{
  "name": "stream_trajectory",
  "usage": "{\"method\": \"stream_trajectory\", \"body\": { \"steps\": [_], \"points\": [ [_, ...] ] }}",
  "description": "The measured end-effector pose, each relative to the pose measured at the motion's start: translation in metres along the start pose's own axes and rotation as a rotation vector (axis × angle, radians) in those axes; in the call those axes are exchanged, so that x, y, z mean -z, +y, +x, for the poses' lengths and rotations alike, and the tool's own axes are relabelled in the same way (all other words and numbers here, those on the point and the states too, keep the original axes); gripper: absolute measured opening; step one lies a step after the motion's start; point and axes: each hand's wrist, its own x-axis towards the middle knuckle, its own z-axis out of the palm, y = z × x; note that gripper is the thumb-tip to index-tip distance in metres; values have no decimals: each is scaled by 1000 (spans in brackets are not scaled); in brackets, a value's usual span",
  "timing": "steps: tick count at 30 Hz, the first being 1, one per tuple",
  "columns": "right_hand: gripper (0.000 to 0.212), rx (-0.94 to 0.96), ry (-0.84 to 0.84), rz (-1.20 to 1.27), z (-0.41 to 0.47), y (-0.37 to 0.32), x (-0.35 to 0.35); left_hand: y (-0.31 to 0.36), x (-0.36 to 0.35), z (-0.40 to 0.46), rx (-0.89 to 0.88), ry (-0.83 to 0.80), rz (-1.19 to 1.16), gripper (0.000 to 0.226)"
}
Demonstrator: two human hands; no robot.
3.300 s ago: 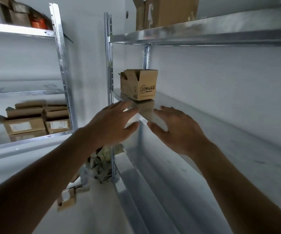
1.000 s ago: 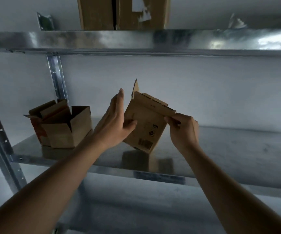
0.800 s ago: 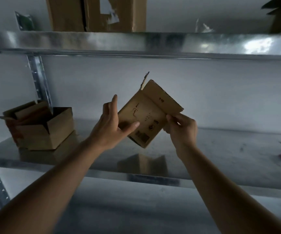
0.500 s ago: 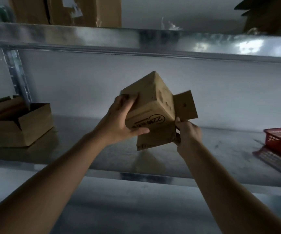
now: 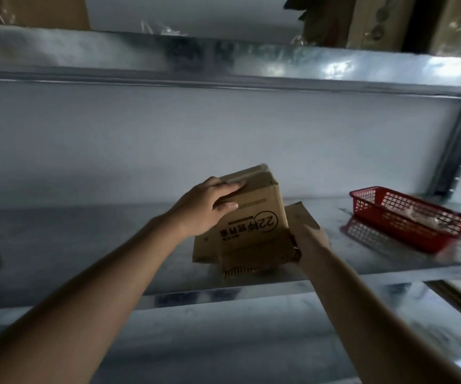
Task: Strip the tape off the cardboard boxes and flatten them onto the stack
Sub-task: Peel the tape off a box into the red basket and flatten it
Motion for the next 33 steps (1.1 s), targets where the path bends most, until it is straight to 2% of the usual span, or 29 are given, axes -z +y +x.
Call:
{"method": "stream_trajectory", "body": {
  "steps": [3, 7, 9, 12, 15, 18, 22, 24, 29, 31, 33],
  "points": [
    [17, 22, 40, -152, 13, 10, 13, 12, -12, 14, -2, -92, 82, 53],
    [57, 118, 127, -290, 30, 12, 23, 26, -25, 23, -3, -137, 129, 51],
    [57, 221, 180, -474, 35, 9, 23, 30, -29, 28, 5, -146, 151, 50],
    [42, 433, 248, -717, 38, 1, 21, 31, -27, 34, 32, -184, 142, 50],
    [31, 626, 200, -564, 44, -12, 13, 26, -20, 37, 77, -240, 52, 49],
    [39, 709, 13, -442, 45, -28, 4, 21, -13, 40, 110, -290, -13, 49],
    [48, 597, -355, -238, 44, -33, -7, 25, -11, 41, 173, -313, -44, 45],
    [51, 517, -460, -102, 49, -31, -17, 36, -16, 39, 201, -284, -7, 38],
    [51, 473, -496, -69, 67, -33, -31, 61, -24, 34, 124, -159, 156, 59],
    [45, 412, -493, 13, 70, -37, -34, 62, -21, 37, 113, -159, 163, 59],
    [35, 426, -434, 38, 70, -42, -37, 60, -25, 42, 113, -198, 248, 72]
  ]
}}
